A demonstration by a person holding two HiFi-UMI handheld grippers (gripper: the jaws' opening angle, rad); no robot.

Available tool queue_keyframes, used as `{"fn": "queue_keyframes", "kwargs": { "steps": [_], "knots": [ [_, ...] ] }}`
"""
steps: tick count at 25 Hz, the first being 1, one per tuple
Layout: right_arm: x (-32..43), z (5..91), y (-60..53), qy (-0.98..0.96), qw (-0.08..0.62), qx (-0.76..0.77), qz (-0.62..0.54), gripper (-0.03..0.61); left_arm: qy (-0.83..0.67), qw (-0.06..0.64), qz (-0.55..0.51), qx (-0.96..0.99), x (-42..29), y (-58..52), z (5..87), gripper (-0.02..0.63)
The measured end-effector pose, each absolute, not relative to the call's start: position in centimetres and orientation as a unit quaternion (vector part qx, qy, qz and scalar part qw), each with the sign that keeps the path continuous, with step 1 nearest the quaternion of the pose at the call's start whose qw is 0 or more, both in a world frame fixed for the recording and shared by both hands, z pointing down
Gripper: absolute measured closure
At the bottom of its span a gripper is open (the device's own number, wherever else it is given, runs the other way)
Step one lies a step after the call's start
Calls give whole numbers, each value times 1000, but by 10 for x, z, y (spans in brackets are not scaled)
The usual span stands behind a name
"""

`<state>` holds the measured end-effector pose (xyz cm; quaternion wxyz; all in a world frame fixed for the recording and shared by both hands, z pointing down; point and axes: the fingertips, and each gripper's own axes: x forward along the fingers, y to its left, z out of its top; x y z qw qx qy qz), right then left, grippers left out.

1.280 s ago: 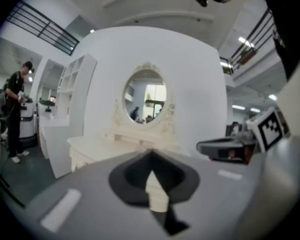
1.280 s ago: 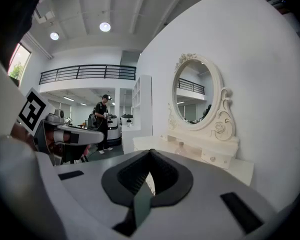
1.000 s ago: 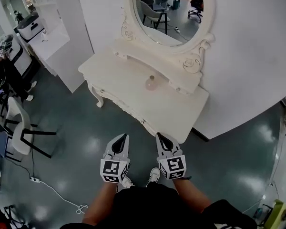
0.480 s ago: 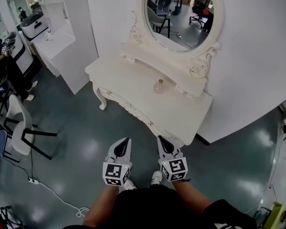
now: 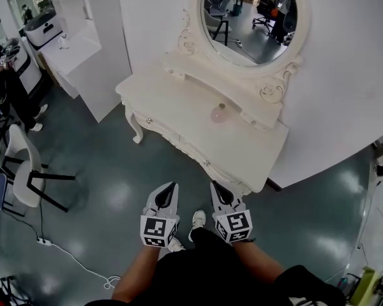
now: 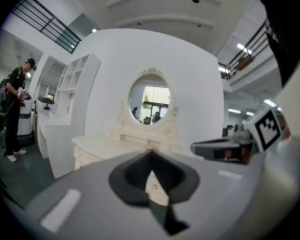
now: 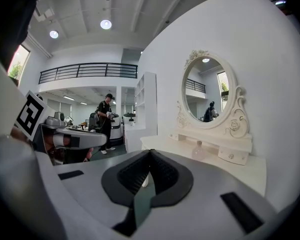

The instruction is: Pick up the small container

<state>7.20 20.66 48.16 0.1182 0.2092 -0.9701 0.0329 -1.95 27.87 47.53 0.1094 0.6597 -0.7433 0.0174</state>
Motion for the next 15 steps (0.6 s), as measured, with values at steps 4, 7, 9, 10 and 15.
{"fn": "queue_keyframes", "kwargs": {
  "steps": [4,7,9,10,15],
  "knots": [
    [58,488,182,-969,117,212,39,583,-741,116,30,661,-30,256,480,607],
    [49,492,155,-970,112,212,45,583,-738,115,38,664,-36,231,481,608],
    [43,494,137,-971,108,210,48,583,-735,113,49,667,-41,212,483,607],
    [41,495,128,-971,107,210,48,583,-735,112,53,667,-43,202,483,608],
    [36,502,88,-969,107,214,53,583,-730,109,66,672,-50,161,481,607]
  ]
}}
